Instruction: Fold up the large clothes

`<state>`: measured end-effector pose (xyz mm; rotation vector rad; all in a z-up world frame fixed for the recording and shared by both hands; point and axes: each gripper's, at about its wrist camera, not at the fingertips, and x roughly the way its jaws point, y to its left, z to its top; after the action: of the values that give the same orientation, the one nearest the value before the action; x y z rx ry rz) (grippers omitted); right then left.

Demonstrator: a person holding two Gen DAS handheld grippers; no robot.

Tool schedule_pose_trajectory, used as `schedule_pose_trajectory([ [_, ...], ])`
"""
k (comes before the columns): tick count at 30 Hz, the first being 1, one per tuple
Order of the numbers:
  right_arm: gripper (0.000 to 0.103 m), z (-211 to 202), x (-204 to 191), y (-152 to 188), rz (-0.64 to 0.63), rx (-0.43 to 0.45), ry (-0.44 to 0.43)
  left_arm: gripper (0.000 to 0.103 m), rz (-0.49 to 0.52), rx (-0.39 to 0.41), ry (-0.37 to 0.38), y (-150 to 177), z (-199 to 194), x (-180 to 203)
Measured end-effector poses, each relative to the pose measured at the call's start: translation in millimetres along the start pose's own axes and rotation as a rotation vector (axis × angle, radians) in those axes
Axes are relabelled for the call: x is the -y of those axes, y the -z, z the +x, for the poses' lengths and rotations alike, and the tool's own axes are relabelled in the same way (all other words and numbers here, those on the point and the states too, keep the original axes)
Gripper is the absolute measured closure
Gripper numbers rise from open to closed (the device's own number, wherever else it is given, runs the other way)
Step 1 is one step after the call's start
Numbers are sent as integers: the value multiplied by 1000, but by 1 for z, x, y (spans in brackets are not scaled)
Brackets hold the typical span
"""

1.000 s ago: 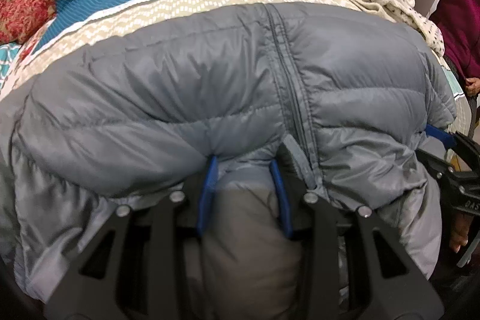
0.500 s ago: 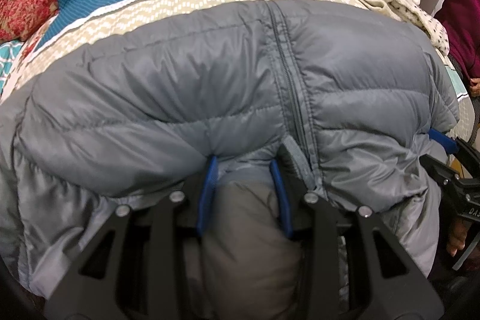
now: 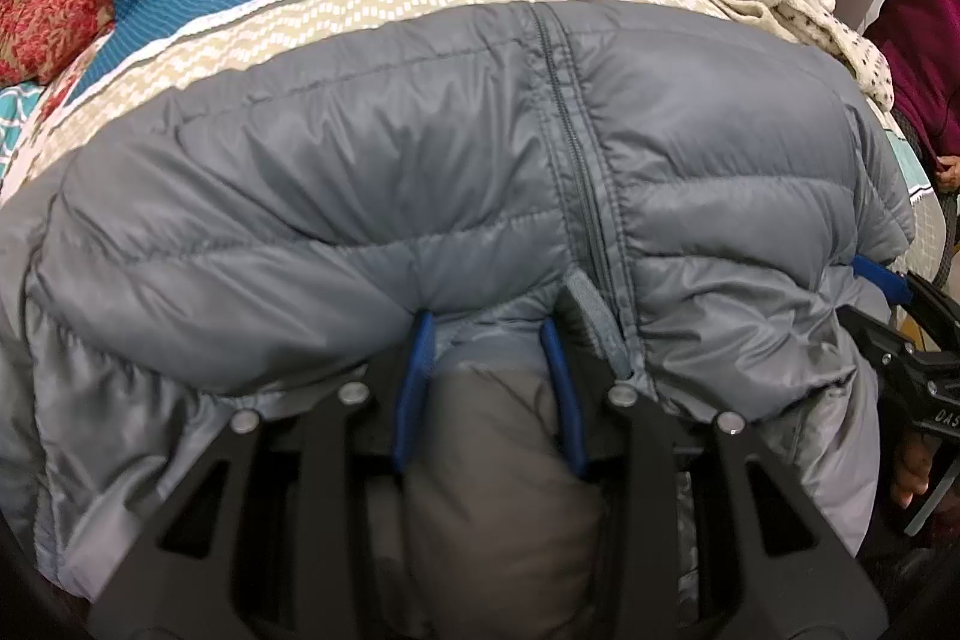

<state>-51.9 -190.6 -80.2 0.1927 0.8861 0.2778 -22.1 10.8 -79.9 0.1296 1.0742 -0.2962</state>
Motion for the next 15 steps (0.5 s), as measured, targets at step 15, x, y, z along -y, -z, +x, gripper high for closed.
schedule_pose_trajectory([
  [15,23,1,0,-1,1,1,-4,66,2,5,7,0,-1,0],
])
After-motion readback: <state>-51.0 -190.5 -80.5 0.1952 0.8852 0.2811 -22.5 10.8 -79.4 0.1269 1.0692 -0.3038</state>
